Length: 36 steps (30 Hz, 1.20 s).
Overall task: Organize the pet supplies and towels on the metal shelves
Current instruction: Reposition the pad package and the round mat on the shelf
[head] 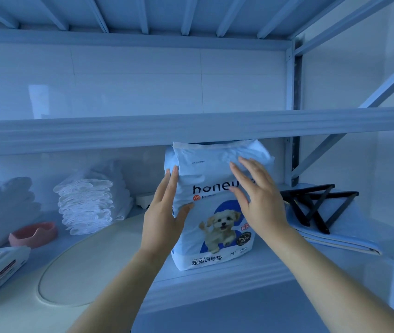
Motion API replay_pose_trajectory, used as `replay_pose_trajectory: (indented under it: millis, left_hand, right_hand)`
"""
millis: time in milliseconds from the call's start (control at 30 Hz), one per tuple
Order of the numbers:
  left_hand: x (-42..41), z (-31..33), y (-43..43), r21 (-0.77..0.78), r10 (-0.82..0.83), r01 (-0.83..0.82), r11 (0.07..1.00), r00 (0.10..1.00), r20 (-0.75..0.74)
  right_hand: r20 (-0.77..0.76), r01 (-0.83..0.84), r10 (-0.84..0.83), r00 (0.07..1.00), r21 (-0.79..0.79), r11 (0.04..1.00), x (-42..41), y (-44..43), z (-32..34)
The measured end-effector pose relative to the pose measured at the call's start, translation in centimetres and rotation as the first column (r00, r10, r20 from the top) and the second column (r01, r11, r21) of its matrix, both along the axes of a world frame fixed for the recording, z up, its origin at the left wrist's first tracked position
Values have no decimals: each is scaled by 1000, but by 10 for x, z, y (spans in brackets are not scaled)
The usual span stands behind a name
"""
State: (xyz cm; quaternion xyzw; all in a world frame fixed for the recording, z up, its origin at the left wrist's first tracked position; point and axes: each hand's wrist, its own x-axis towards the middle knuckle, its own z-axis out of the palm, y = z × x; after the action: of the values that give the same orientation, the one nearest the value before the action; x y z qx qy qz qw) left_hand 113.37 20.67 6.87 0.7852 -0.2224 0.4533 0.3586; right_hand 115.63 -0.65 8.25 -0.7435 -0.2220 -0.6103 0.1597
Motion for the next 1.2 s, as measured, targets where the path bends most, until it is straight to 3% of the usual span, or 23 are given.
replay_pose_trajectory:
  millis: [200,467,1200]
  left_hand:
    - [24,1,6,45,35,-34,998,999,-24]
    - [49,-73,9,285,79,-71,956,997,-19]
    - [89,-82,-36,267,102,-84,960,993,-56]
  right_hand:
    - [-115,71,-79,990,-74,995,19,12,-4]
    - [-249,86,-125,960,-162,983,45,8,-68]
    - [-287,-7,-57,956,-217,976,88,-43,-78]
